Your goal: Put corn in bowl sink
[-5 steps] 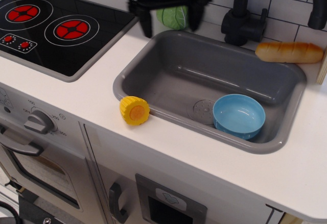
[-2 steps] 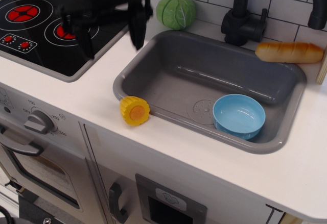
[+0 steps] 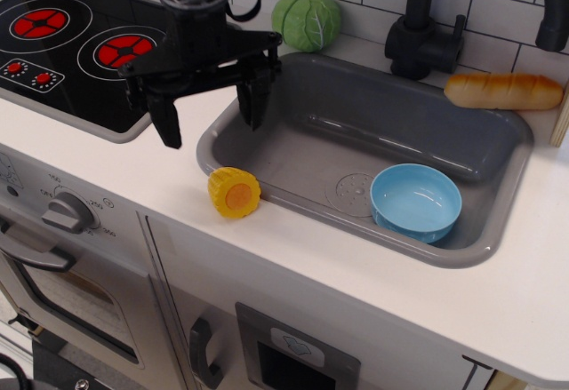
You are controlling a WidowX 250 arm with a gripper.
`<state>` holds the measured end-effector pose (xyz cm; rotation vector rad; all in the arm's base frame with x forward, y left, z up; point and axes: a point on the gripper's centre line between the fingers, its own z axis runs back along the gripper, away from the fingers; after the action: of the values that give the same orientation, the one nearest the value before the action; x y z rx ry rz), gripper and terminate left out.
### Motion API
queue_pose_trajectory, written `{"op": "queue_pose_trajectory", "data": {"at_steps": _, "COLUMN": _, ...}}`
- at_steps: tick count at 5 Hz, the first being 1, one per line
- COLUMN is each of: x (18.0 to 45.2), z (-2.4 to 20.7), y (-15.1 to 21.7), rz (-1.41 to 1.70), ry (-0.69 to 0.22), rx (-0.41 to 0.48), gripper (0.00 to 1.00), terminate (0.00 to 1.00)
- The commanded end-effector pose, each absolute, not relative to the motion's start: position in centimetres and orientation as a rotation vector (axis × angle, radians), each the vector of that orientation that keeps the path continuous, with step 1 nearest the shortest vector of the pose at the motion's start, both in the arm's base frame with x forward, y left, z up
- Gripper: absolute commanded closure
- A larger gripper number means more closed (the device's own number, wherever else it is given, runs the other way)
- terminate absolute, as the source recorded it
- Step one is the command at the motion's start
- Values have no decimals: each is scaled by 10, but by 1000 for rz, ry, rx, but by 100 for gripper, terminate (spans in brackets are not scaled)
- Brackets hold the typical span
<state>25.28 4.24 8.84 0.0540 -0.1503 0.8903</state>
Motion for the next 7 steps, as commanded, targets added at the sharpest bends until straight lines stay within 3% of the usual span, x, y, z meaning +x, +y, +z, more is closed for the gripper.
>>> {"op": "queue_pose_trajectory", "data": {"at_steps": 1, "x": 243, "z": 78, "y": 37, "rz": 930, "ry": -197, "rx": 88, "gripper": 0, "terminate": 0}}
{"op": "queue_pose_trajectory", "data": {"at_steps": 3, "x": 236, "z": 58, "y": 32, "rz": 963, "ry": -207, "rx": 68, "gripper": 0, "terminate": 0}}
{"op": "queue_pose_trajectory", "data": {"at_steps": 6, "x": 240, "z": 47, "y": 24, "rz": 989, "ry": -213, "rx": 12, "gripper": 0, "terminate": 0}}
{"op": "queue_pose_trajectory", "data": {"at_steps": 7, "x": 240, "z": 48, "y": 24, "rz": 990, "ry": -209, "rx": 6, "gripper": 100, "terminate": 0}}
